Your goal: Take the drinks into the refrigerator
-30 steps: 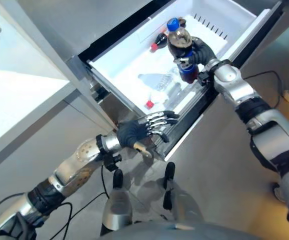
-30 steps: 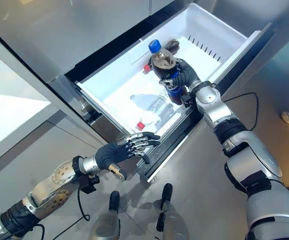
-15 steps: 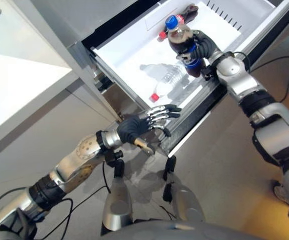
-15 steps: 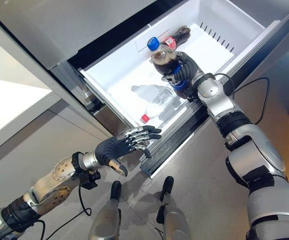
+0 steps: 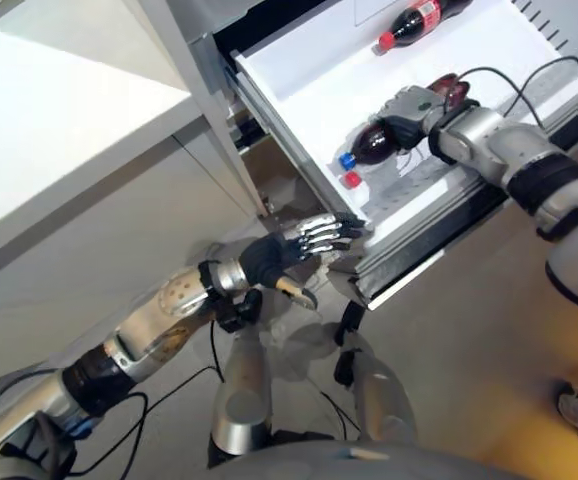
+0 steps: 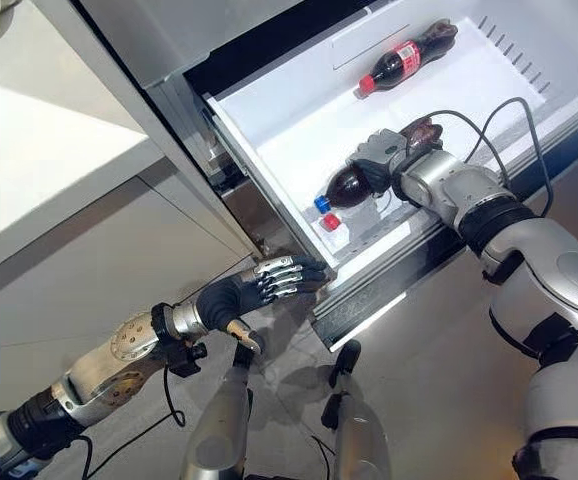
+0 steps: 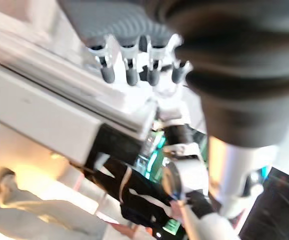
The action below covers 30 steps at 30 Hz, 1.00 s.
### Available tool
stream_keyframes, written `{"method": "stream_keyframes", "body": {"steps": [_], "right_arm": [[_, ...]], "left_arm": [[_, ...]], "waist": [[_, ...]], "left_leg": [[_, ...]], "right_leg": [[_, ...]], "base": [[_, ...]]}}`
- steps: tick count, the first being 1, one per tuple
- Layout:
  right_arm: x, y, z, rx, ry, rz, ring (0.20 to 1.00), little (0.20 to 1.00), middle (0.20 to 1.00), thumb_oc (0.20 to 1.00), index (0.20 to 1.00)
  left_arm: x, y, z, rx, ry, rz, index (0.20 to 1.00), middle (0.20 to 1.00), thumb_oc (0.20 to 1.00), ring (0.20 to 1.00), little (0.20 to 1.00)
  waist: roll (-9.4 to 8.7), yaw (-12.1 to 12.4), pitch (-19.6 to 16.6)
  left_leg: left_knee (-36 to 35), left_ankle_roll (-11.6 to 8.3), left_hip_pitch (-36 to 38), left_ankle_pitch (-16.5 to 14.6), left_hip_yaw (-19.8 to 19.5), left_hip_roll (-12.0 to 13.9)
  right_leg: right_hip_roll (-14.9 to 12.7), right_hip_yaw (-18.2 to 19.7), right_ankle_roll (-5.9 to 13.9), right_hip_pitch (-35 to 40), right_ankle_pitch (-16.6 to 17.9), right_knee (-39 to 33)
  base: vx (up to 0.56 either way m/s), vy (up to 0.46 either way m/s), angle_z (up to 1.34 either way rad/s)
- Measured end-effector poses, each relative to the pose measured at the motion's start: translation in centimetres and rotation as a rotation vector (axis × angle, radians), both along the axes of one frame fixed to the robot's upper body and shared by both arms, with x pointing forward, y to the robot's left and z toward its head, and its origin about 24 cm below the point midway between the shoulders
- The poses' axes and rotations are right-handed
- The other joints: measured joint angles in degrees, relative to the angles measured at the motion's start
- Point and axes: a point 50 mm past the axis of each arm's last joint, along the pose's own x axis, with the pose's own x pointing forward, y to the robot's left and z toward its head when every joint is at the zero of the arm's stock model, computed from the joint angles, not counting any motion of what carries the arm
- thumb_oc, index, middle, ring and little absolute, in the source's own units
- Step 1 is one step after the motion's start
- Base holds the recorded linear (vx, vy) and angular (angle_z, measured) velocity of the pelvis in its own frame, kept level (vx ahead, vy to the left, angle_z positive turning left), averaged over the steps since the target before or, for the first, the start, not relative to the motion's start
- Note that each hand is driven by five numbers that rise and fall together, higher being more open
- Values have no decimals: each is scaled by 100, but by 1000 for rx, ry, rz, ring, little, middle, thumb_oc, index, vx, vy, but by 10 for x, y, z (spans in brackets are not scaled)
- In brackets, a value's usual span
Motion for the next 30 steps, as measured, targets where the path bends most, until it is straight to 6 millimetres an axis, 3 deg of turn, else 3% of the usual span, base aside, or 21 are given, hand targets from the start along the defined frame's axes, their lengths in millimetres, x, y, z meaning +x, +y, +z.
{"method": "stream_keyframes", "body": {"steps": [8,23,24,30], "right_arm": [[4,1,-5,-73,-21,-27,200,200,200,200,200],[6,5,-8,-95,-23,-23,200,200,200,200,200],[6,4,-9,-93,-21,-33,1000,1000,1000,1000,1000],[9,-7,-11,-84,-20,-103,1000,1000,1000,1000,1000]], "left_arm": [[3,-4,-2,-25,14,10,1000,1000,1000,1000,1000],[1,-10,-5,-42,30,9,1000,1000,1000,1000,1000],[1,-10,-5,-43,30,9,1000,1000,1000,1000,1000],[1,-10,-4,-43,29,8,1000,1000,1000,1000,1000]], "waist": [[6,58,-1],[9,52,-3],[13,53,-5],[36,66,-17]], "left_leg": [[87,-10,-227,59,-215,-34],[104,5,-242,70,-200,-93],[113,6,-241,70,-202,-100],[140,21,-239,80,-208,-130]], "right_leg": [[-65,-176,-13,-165,-128,245],[-126,-158,-2,-208,-133,293],[-133,-159,-1,-204,-133,300],[-167,-159,4,-196,-130,329]], "base": [[0,-7,14],[-2,3,0],[0,0,0],[0,0,0]]}}
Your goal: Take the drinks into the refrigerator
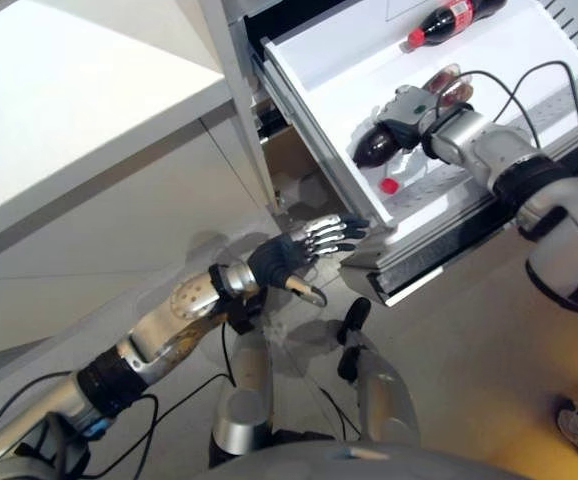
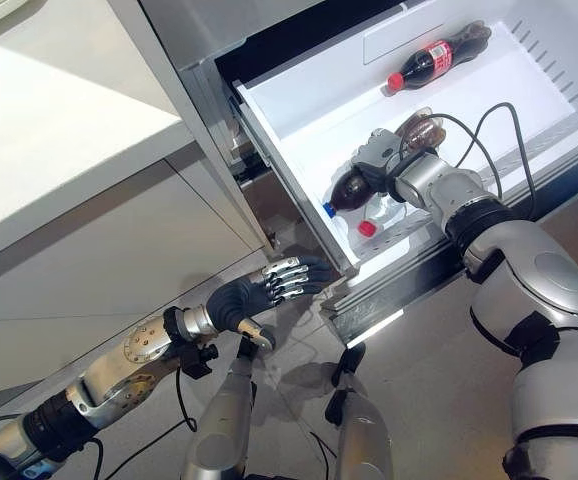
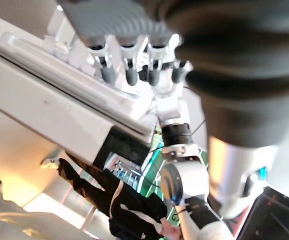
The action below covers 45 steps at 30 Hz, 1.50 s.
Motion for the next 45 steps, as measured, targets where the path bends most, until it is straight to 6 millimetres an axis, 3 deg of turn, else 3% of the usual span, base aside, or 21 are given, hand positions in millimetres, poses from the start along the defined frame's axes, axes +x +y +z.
{"method": "stream_keyframes", "body": {"steps": [14,17,19,22,25,26,27,29,33,36,37,41,45], "right_arm": [[0,-12,-1,5,6,-52,1000,1000,1000,1000,1000],[-3,-23,7,38,-1,-71,1000,1000,1000,1000,1000],[-9,-41,23,106,-34,-92,1000,1000,1000,1000,1000],[-25,-53,48,142,-89,-49,1000,1000,1000,1000,1000],[-57,-38,80,177,-153,138,1000,1000,1000,1000,1000],[-73,-33,89,216,-166,219,1000,1000,1000,1000,1000],[-80,-33,90,248,-171,248,1000,1000,1000,1000,1000],[-89,-52,72,366,-149,227,1000,1000,1000,1000,1000],[-113,-88,21,496,-62,132,1000,1000,1000,1000,1000],[-133,-106,-13,594,-13,68,1000,1000,1000,1000,1000],[-147,-115,-34,672,6,29,1000,1000,1000,1000,1000],[-182,-136,-82,773,102,-116,1000,1000,1000,1000,1000],[-196,-133,-120,871,204,-190,1000,1000,1000,1000,1000]], "left_arm": [[2,-1,4,7,-16,-13,1000,1000,1000,1000,1000],[4,-2,8,15,-32,-29,1000,1000,1000,1000,1000],[5,-1,10,18,-41,-31,1000,1000,1000,1000,1000],[7,6,12,20,-50,-7,1000,1000,1000,1000,1000],[6,28,5,9,-20,89,1000,1000,1000,1000,1000],[3,41,-1,7,3,146,1000,1000,1000,1000,1000],[1,48,-4,3,20,176,1000,1000,1000,1000,1000],[-7,64,-21,27,90,239,1000,1000,1000,1000,1000],[-20,88,-35,-10,153,363,1000,1000,1000,1000,1000],[-26,97,-44,10,187,404,1000,1000,1000,1000,1000],[-32,106,-50,7,206,458,1000,1000,1000,1000,1000],[-37,108,-55,-17,219,496,1000,1000,1000,1000,1000],[-40,108,-58,-29,215,526,1000,1000,1000,1000,1000]], "waist": [[90,-12,-35],[105,-28,-41],[91,-47,-63],[63,-107,-137],[-67,-189,-249],[-155,-351,-323],[-204,-343,-371],[-440,-534,-839],[-623,-683,-1162],[-599,-840,-1287],[-567,-868,-1400],[-403,-864,-1543],[-311,-992,-1612]], "left_leg": [[18,18,167,12,-4,-21],[-35,25,387,6,6,-26],[-77,34,576,0,27,-27],[-139,72,782,-27,82,-29],[-299,119,1156,-63,348,-25],[-373,137,1366,-87,499,-20],[-418,140,1472,-100,528,-18],[-569,170,1708,-174,698,-20],[-772,198,2141,-221,919,-23],[-824,204,2255,-231,983,-26],[-890,204,2321,-231,1037,-14],[-1014,198,2531,-245,1153,15],[-1067,193,2648,-252,1228,23]], "right_leg": [[-18,-5,7,191,8,-10],[-22,-6,11,396,6,-50],[-19,6,21,571,13,-91],[-9,55,46,750,29,-169],[22,327,102,960,75,-292],[39,465,116,1066,89,-326],[43,501,117,1121,88,-336],[75,647,171,1269,134,-553],[90,786,212,1562,157,-711],[102,835,235,1658,156,-813],[120,872,236,1675,157,-841],[179,989,238,1777,160,-914],[200,1063,286,1871,153,-989]], "base": [[6,3,0],[34,18,0],[84,64,-3],[98,78,-8],[91,64,-39],[101,59,-47],[69,20,-43],[87,16,-40],[93,10,-29],[85,9,-11],[73,3,-16],[56,-8,-18],[29,-20,-8]]}}
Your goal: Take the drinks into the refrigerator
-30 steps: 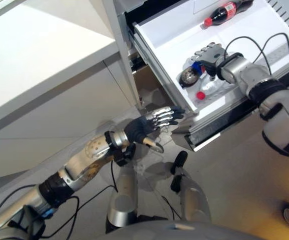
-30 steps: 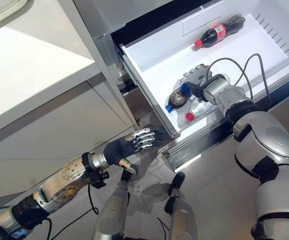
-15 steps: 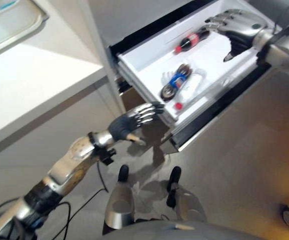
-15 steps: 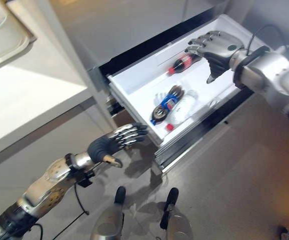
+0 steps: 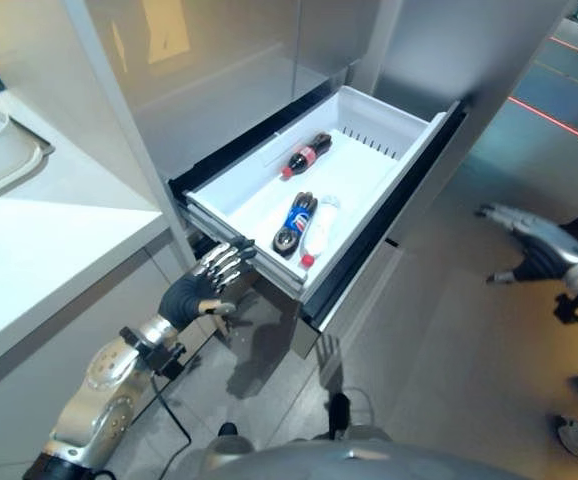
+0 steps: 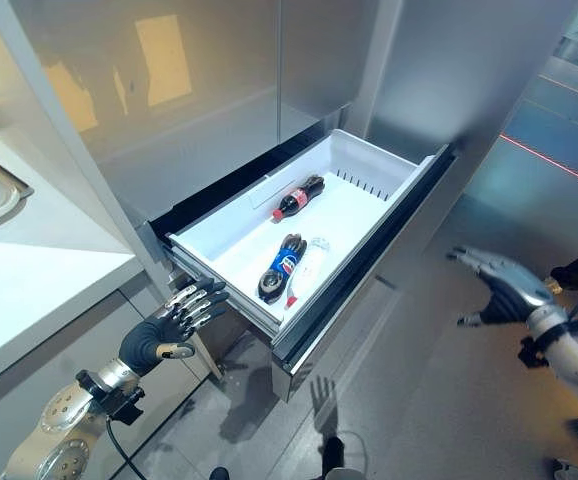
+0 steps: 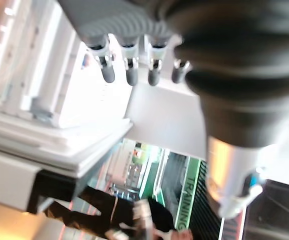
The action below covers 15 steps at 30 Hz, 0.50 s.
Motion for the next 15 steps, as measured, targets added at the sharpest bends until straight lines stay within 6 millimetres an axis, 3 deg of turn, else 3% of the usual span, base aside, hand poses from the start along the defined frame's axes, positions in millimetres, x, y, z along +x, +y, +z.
{"method": "stream_keyframes", "body": {"steps": [3,5,8,9,12,13,15], "right_arm": [[-2,5,-16,56,42,-6,1000,1000,1000,1000,1000],[-3,10,-36,116,100,-22,1000,1000,1000,1000,1000],[-1,28,-61,163,197,21,598,598,598,598,598],[2,37,-73,189,238,39,200,200,200,200,200],[9,57,-92,235,305,75,200,200,200,200,200],[18,76,-102,229,356,140,200,200,200,200,200],[27,91,-105,233,371,187,200,200,200,200,200]], "left_arm": [[-2,2,-1,-13,1,27,1000,1000,1000,1000,1000],[-2,1,-1,-20,-1,30,1000,1000,1000,1000,1000],[-2,1,0,-30,-18,41,1000,1000,1000,1000,1000],[-2,1,0,-36,-25,52,1000,1000,1000,1000,1000],[0,-2,2,-57,-45,60,1000,1000,1000,1000,1000],[1,-6,2,-74,-53,62,1000,1000,1000,1000,1000],[3,-9,4,-80,-67,51,1000,1000,1000,1000,1000]], "waist": [[17,3,-18],[-7,15,-49],[-2,38,-71],[16,64,-82],[11,171,-111],[15,210,-122],[63,376,-127]], "left_leg": [[-14,2,1,-13,72,4],[-12,0,12,-14,72,17],[6,-2,82,-11,73,26],[-3,-4,87,-15,66,34],[-17,-9,105,-17,77,39],[-17,-9,123,-12,54,53],[-21,-9,143,-12,28,72]], "right_leg": [[14,69,-6,0,18,-2],[29,71,-11,11,19,-3],[42,78,-33,47,38,-4],[44,73,-43,94,40,-5],[50,70,-24,105,23,-6],[56,49,-29,146,20,-8],[58,16,-47,183,5,-9]], "base": [[1,-24,-13],[0,0,0],[-1,-11,0],[0,0,0],[1,-32,0],[-4,-28,8],[-5,-33,7]]}}
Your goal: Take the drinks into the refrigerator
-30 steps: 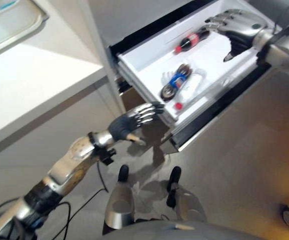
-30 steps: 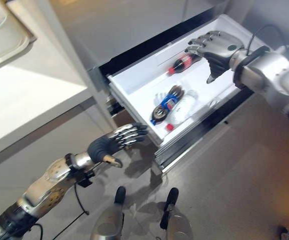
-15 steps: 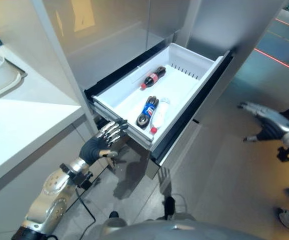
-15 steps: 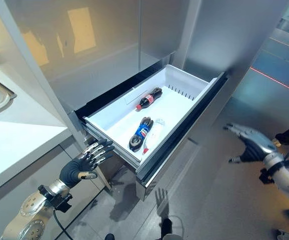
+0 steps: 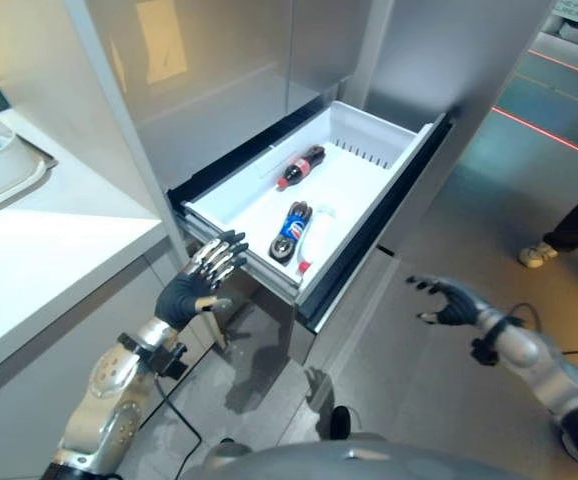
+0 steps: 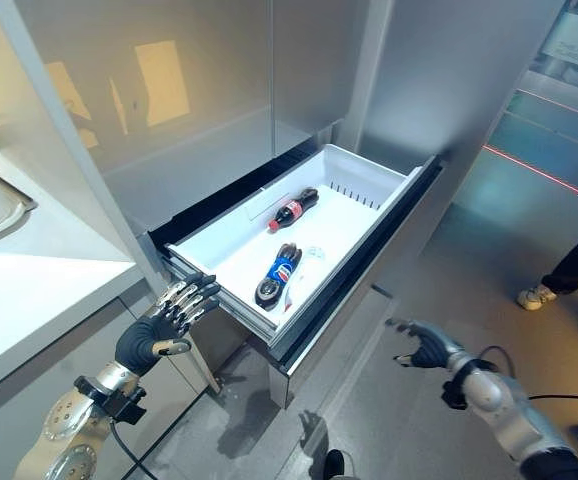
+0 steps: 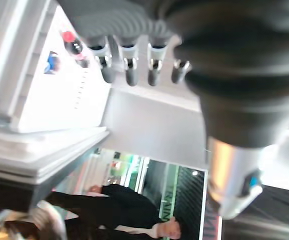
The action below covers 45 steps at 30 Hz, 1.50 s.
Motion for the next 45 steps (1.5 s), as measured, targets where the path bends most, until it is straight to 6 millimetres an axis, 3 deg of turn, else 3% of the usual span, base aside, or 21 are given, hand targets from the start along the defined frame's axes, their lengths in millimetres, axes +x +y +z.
{"method": "stream_keyframes", "body": {"steps": [1,2,6,11,13,17,19,20,21,22,24,27,30,35,40,45], "right_arm": [[11,13,-1,-12,6,48,200,200,200,200,200],[19,21,1,-13,-1,70,200,200,200,200,200],[27,24,-10,-80,62,85,200,200,200,200,200],[40,42,-6,-114,62,160,200,200,200,200,200],[52,53,6,-142,26,212,200,200,200,200,200],[87,78,57,-116,-167,255,200,200,200,200,200],[102,104,104,-6,-359,276,200,200,200,200,200],[104,123,140,101,-494,309,200,200,200,200,200],[102,132,158,143,-556,339,200,200,200,200,200],[95,147,194,224,-689,413,200,200,200,200,200],[86,158,225,295,-800,477,200,200,200,200,200],[82,159,238,372,-840,485,200,200,200,200,200],[84,153,221,388,-790,446,200,200,200,200,200],[80,124,158,390,-606,312,200,200,200,200,200],[59,71,83,350,-375,92,200,200,200,200,200],[36,31,32,319,-220,-99,200,200,200,200,200]], "left_arm": [[2,-3,1,-4,-8,-7,1000,1000,1000,1000,1000],[4,-7,2,-13,-18,-18,1000,1000,1000,1000,1000],[5,-11,2,-20,-21,-34,1000,1000,1000,1000,1000],[6,-16,3,-33,-28,-49,1000,1000,1000,1000,1000],[5,-18,2,-44,-28,-50,1000,1000,1000,1000,1000],[9,-20,7,-61,-51,-57,1000,1000,1000,1000,1000],[10,-21,9,-68,-60,-58,1000,1000,1000,1000,1000],[11,-21,10,-71,-68,-61,1000,1000,1000,1000,1000],[12,-22,11,-71,-72,-64,1000,1000,1000,1000,1000],[14,-25,13,-73,-83,-76,1000,1000,1000,1000,1000],[14,-26,14,-77,-92,-85,1000,1000,1000,1000,1000],[14,-27,14,-93,-91,-92,1000,1000,1000,1000,1000],[14,-26,15,-86,-96,-93,1000,1000,1000,1000,1000],[14,-24,17,-75,-110,-86,1000,1000,1000,1000,1000],[13,-23,17,-66,-118,-78,1000,1000,1000,1000,1000],[12,-22,18,-45,-137,-65,1000,1000,1000,1000,1000]], "waist": [[1,45,-13],[38,240,-19],[24,425,-26],[38,454,-17],[41,463,-14],[67,590,2],[119,629,36],[156,659,58],[175,708,70],[190,766,80],[172,901,71],[72,978,75],[-19,980,114],[-61,881,168],[-26,663,208],[13,493,280]], "left_leg": [[3,-4,37,1,4,9],[3,-6,2,6,-48,20],[29,-30,-24,29,-217,45],[32,-39,-47,49,-390,73],[22,-44,-62,52,-423,80],[42,-51,-66,66,-444,120],[42,-55,-75,71,-452,125],[42,-57,-70,71,-456,125],[42,-59,-73,72,-456,123],[42,-98,-65,93,-463,124],[39,-128,-66,101,-501,115],[39,-124,-67,100,-498,73],[39,-109,-59,92,-467,44],[35,-72,-54,69,-440,45],[32,-66,-44,58,-415,47],[25,-65,-12,44,-348,57]], "right_leg": [[17,-7,-2,9,1,-5],[16,-58,-9,25,-5,-2],[21,-220,-25,101,-36,-1],[26,-402,-68,182,-53,-1],[32,-439,-53,182,-72,-4],[73,-447,-76,184,-78,-7],[78,-451,-87,179,-78,-6],[78,-450,-87,181,-77,-7],[78,-451,-88,167,-74,-2],[82,-450,-115,160,-49,1],[69,-456,-101,179,-53,2],[29,-453,-75,179,-68,2],[3,-428,-53,171,-67,2],[4,-405,-46,160,-69,2],[12,-379,-41,154,-71,2],[23,-296,-34,162,-79,1]], "base": [[-2,-31,7],[4,-40,17],[11,-26,21],[14,-24,17],[17,-9,8],[0,0,0],[-2,2,2],[0,0,0],[1,10,3],[3,6,6],[1,11,9],[-2,3,2],[-5,9,-5],[2,2,-2],[2,-1,-1],[11,1,-5]]}}
